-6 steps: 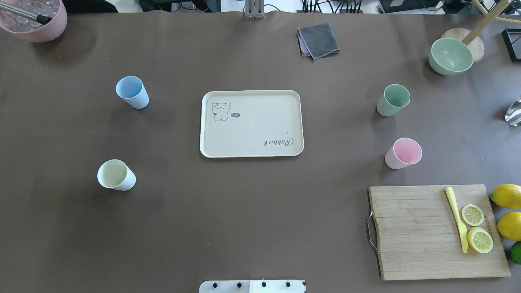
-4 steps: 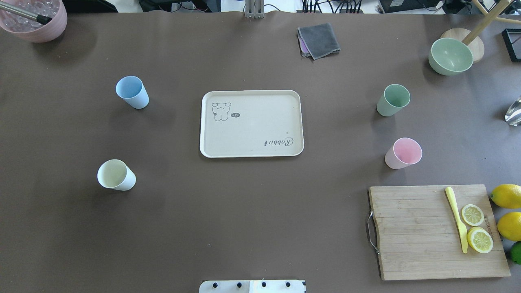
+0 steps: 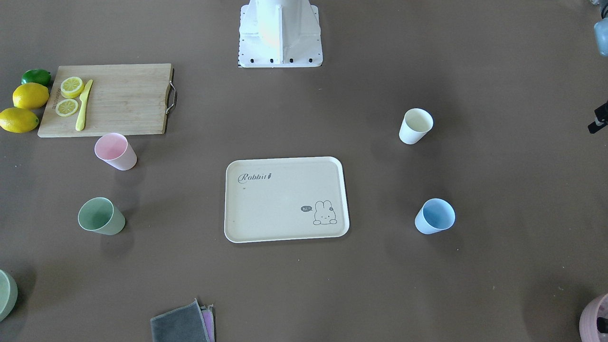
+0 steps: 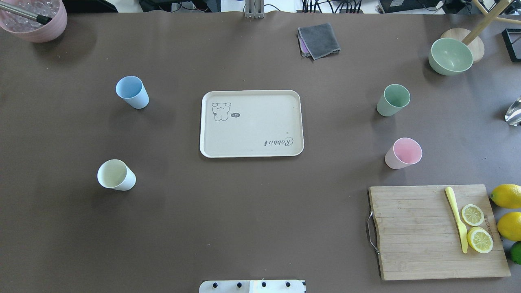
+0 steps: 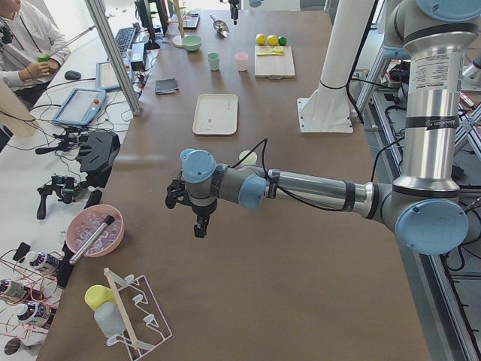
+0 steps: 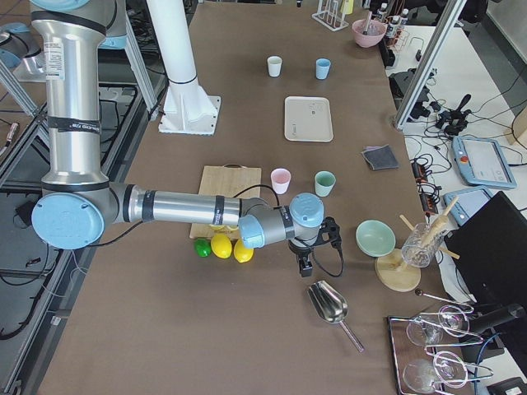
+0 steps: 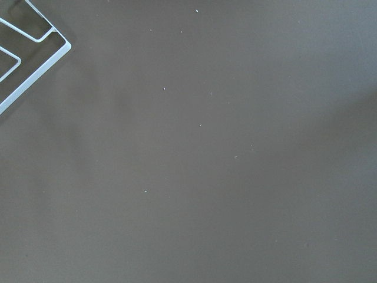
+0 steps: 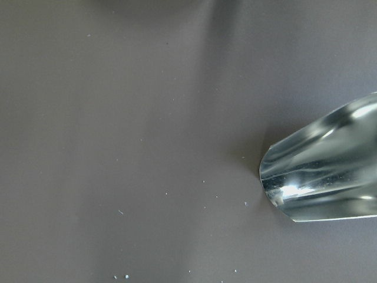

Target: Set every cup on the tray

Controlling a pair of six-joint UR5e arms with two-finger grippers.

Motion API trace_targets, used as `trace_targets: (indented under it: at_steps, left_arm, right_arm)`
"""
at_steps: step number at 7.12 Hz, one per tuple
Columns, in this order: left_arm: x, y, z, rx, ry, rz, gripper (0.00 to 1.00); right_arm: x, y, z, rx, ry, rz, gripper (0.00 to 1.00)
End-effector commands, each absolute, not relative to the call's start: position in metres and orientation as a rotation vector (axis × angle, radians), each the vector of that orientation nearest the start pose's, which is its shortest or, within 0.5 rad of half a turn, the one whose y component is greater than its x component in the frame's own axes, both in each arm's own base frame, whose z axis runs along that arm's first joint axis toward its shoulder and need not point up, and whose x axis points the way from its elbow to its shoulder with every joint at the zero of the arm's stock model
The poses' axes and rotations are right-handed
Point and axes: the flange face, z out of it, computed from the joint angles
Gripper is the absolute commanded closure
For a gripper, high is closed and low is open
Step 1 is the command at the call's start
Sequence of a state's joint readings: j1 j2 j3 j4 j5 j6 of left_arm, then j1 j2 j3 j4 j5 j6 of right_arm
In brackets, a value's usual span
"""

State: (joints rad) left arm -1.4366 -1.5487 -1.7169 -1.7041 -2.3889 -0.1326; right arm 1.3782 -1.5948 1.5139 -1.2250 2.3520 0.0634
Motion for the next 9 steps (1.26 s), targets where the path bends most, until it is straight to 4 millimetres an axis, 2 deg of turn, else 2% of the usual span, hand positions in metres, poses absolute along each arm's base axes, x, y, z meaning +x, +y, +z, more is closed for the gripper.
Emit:
trace_targets:
  at_steps: [1, 5, 7, 9]
  left_arm:
    - [0.006, -0.496, 0.579, 0.133, 0.835, 0.106, 0.02]
    - [0.007, -0.495, 0.583, 0.123, 0.835, 0.103, 0.02]
    - [0.007, -0.494, 0.584, 0.123, 0.839, 0.104, 0.02]
    - [0.000, -0.491, 0.585, 0.120, 0.839, 0.087, 0.02]
  right_arm:
    - [-0.045, -0.508, 0.659, 0.156, -0.778, -0.253, 0.00]
    - [-0.047, -0.502, 0.665, 0.145, -0.776, -0.255, 0.00]
    - [-0.043, -0.502, 0.659, 0.155, -0.785, -0.248, 0.00]
    - [-0.010, -0.509, 0.648, 0.189, -0.836, -0.187, 0.00]
